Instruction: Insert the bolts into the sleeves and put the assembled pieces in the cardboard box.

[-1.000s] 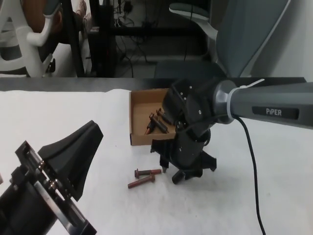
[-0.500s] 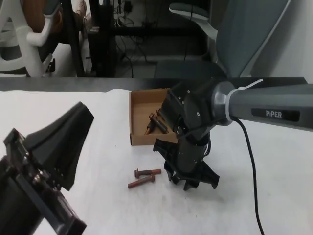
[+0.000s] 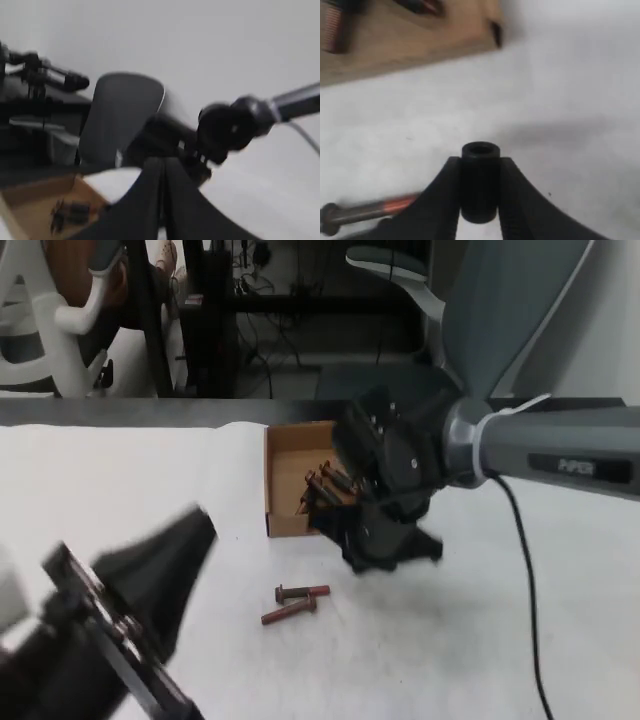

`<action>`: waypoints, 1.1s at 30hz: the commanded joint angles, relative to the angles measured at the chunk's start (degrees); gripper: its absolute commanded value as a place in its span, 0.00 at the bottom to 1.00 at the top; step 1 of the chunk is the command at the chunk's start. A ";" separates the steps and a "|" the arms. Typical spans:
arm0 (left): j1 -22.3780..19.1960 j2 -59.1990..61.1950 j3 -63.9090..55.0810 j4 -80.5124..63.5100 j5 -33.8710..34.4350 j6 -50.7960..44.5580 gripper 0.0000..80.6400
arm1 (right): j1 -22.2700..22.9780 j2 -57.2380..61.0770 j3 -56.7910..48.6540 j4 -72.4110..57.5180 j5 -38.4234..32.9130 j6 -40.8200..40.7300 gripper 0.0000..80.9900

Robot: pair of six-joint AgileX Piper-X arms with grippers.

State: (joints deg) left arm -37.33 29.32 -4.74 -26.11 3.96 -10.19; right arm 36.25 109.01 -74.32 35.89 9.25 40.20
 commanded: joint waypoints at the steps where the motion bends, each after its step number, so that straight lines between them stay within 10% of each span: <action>1: 0.11 -0.38 -0.22 8.66 -0.04 -0.06 0.02 | 1.47 -6.36 -0.20 -5.57 2.28 -14.10 0.00; 11: 0.11 11.11 -5.18 11.14 0.60 1.98 0.02 | 2.46 -26.17 0.20 -9.80 -7.67 -41.99 0.00; 20: 0.11 32.89 -21.11 19.68 13.75 17.40 0.00 | 1.18 -37.72 0.20 4.69 -8.16 -40.20 0.00; 27: 0.11 47.18 -35.63 38.09 11.65 29.61 0.76 | -0.53 -42.54 0.20 11.55 -8.47 -39.83 0.00; 33: 0.11 55.09 -43.74 45.80 7.37 36.41 0.56 | -0.60 -45.30 0.20 13.03 -9.25 -42.17 0.00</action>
State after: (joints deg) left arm -37.33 82.63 -45.46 17.30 12.88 22.96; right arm 35.99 65.16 -73.92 48.62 0.89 -0.60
